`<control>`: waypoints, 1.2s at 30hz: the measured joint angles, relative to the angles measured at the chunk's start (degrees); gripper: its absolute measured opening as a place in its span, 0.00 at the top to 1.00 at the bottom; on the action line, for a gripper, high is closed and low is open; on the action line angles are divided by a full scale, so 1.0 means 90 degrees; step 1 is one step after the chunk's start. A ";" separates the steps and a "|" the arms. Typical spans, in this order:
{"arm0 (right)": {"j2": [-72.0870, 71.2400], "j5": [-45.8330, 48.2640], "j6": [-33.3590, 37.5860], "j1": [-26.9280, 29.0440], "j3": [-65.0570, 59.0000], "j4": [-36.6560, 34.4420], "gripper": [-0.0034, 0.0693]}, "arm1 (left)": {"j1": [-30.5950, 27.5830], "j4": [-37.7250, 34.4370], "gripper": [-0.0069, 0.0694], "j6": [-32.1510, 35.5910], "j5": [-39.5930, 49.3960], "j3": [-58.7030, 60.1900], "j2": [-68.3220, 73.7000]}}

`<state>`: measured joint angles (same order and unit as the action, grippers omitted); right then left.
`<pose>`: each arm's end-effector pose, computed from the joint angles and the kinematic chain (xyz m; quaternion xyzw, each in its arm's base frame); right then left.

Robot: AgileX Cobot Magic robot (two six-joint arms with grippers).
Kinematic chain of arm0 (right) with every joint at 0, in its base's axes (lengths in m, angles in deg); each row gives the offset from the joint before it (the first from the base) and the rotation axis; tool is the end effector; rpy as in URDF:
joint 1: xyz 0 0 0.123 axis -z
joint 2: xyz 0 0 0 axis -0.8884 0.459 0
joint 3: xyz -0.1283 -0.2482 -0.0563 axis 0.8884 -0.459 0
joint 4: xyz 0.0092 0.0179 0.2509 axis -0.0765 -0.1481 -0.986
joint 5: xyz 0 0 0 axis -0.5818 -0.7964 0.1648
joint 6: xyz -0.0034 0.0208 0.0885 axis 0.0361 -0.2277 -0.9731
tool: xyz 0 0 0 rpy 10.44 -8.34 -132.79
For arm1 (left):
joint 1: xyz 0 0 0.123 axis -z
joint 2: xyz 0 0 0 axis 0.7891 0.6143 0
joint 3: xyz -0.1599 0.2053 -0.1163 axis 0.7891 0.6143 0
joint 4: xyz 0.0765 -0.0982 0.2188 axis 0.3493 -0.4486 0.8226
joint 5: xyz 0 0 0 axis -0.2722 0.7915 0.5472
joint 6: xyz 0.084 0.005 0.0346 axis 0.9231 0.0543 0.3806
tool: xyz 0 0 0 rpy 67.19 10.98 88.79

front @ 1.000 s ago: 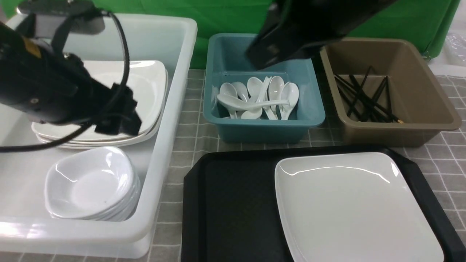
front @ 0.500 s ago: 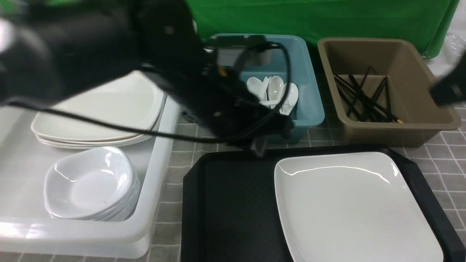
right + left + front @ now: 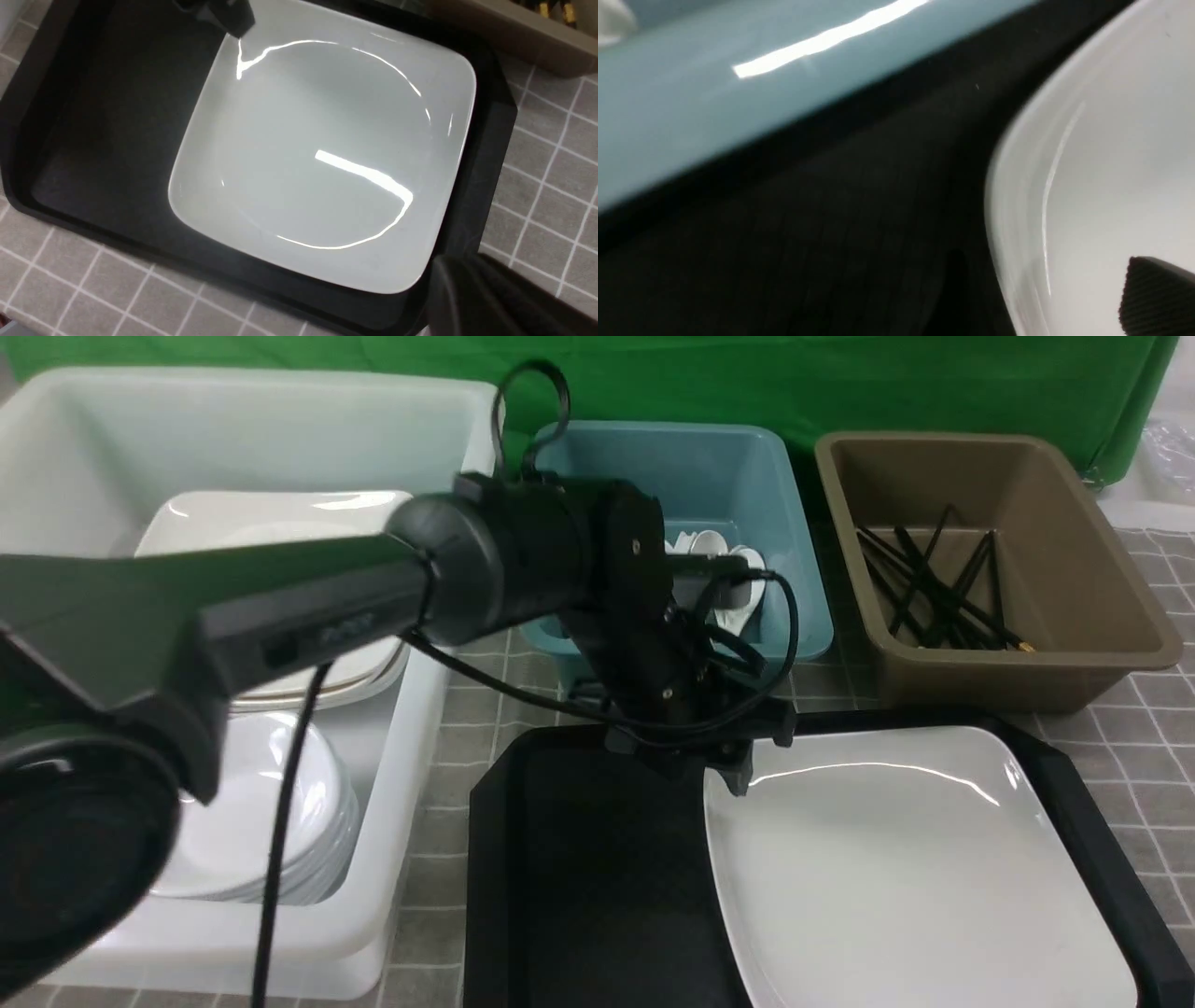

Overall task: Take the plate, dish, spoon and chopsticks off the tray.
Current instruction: Use the left arm to grab a plate from the dinner plate, then use the left arm to put the plate into the large storage box on the left

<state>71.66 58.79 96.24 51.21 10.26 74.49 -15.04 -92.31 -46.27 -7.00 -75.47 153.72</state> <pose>0.1445 0.0395 0.4061 -0.1943 0.9106 0.0548 0.3607 0.3521 -0.2910 0.1836 0.1886 0.9553 -0.1881 0.1282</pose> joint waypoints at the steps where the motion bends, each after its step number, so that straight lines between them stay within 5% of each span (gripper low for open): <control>1: 0.0001 0.0000 0.0000 0.0000 0.0000 0.0000 0.90 | 0.0000 -0.0051 0.30 0.0000 -0.0128 0.0000 0.0086; 6: 0.0001 -0.0028 0.0000 0.0000 -0.0002 0.0000 0.90 | 0.0000 -0.0402 0.31 0.0293 -0.0396 -0.0023 0.0369; 11: 0.0001 -0.0056 0.0000 0.0000 -0.0002 0.0000 0.90 | 0.0000 -0.0467 0.41 0.0406 -0.0424 -0.0060 0.0455; 16: 0.0001 -0.0086 0.0000 0.0000 -0.0002 0.0000 0.90 | -0.0022 -0.0682 0.72 0.0354 -0.0392 -0.0076 0.0465; 30: 0.0001 -0.0396 0.0001 0.0000 0.0015 -0.0143 0.90 | -0.0058 -0.0316 0.88 0.0654 0.0737 -0.0243 -0.1703; 36: 0.0092 -0.0712 0.0240 0.0000 0.0477 -0.1073 0.90 | -0.0895 -0.0763 0.87 0.0720 0.0939 -0.0243 -0.2856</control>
<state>72.49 52.38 98.40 51.21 14.55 64.84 -23.10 -99.17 -39.79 1.46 -77.65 128.01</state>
